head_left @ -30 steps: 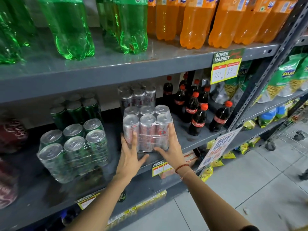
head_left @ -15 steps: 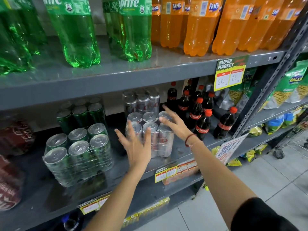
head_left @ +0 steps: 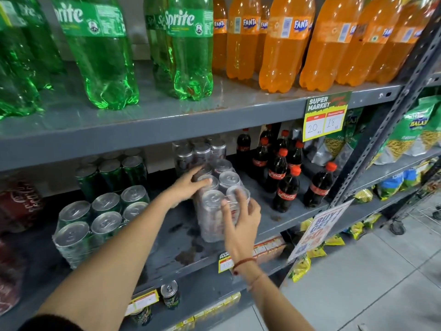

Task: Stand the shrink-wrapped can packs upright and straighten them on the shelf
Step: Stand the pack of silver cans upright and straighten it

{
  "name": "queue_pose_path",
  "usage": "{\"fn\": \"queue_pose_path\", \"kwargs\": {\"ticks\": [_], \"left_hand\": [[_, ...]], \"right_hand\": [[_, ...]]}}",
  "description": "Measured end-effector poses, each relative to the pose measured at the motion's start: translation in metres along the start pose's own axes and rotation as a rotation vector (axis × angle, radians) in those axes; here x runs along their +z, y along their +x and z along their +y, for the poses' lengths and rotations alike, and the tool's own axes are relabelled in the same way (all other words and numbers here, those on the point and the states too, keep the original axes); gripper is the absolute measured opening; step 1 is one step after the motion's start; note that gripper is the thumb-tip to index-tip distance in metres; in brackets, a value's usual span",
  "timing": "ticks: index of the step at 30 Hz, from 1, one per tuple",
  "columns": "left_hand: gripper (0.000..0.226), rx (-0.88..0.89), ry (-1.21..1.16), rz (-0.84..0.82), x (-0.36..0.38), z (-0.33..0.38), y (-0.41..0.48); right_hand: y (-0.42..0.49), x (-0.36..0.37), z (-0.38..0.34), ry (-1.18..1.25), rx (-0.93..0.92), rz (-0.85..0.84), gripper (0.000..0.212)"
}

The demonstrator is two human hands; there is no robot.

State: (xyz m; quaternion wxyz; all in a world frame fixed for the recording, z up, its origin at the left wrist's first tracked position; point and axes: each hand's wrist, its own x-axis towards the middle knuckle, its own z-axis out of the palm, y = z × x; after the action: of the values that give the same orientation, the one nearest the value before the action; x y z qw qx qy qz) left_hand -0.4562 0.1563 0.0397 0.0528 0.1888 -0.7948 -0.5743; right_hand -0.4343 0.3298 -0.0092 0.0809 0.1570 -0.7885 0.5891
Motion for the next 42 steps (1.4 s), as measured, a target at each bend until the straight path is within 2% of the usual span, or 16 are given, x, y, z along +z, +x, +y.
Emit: {"fn": "queue_pose_path", "kwargs": {"ticks": [3, 5, 7, 10, 12, 15, 18, 20, 22, 26, 28, 31, 35, 42], "left_hand": [[0.05, 0.103, 0.082, -0.043, -0.002, 0.01, 0.007], [0.046, 0.097, 0.148, 0.004, -0.006, 0.009, 0.009], [0.043, 0.072, 0.169, 0.127, -0.007, 0.004, 0.002], [0.039, 0.11, 0.05, 0.449, 0.007, 0.0, -0.031], [0.049, 0.137, 0.015, 0.612, 0.034, 0.002, -0.064], [0.086, 0.049, -0.039, 0.679, 0.084, 0.007, -0.096], [0.123, -0.08, 0.013, 0.67, 0.112, 0.007, -0.091], [0.133, -0.133, -0.024, 0.66, 0.116, 0.004, -0.08], [0.136, -0.118, -0.045, 0.67, 0.116, 0.001, -0.074], [0.123, -0.038, -0.035, 0.627, 0.1, -0.01, -0.071], [0.116, 0.014, -0.001, 0.533, 0.074, -0.02, -0.062], [0.121, 0.041, 0.129, 0.338, 0.033, -0.024, -0.047], [0.123, 0.028, 0.225, 0.198, 0.01, -0.012, -0.036], [0.121, 0.068, 0.241, 0.215, 0.014, -0.015, -0.042]], "right_hand": [[-0.032, 0.018, -0.01, -0.025, -0.004, -0.016, 0.069], [-0.039, 0.02, -0.012, -0.056, -0.042, -0.049, 0.07], [-0.031, 0.011, -0.012, -0.031, -0.052, -0.061, 0.071], [0.013, -0.011, -0.01, 0.086, -0.031, -0.056, 0.063], [0.053, -0.024, -0.01, 0.077, -0.036, -0.132, 0.062], [0.108, -0.025, -0.014, -0.051, -0.02, -0.424, 0.071], [0.141, -0.012, -0.017, -0.2, -0.03, -0.692, 0.08], [0.15, -0.004, -0.018, -0.33, -0.073, -0.841, 0.081], [0.152, -0.002, -0.017, -0.445, -0.095, -0.893, 0.081], [0.142, -0.007, -0.015, -0.481, -0.055, -0.772, 0.076], [0.13, -0.008, -0.013, -0.513, -0.043, -0.65, 0.078], [0.117, -0.01, -0.013, -0.605, -0.005, -0.521, 0.083], [0.124, -0.01, -0.021, -0.588, 0.068, -0.55, 0.085], [0.121, -0.018, -0.026, -0.535, 0.085, -0.559, 0.086]]}}
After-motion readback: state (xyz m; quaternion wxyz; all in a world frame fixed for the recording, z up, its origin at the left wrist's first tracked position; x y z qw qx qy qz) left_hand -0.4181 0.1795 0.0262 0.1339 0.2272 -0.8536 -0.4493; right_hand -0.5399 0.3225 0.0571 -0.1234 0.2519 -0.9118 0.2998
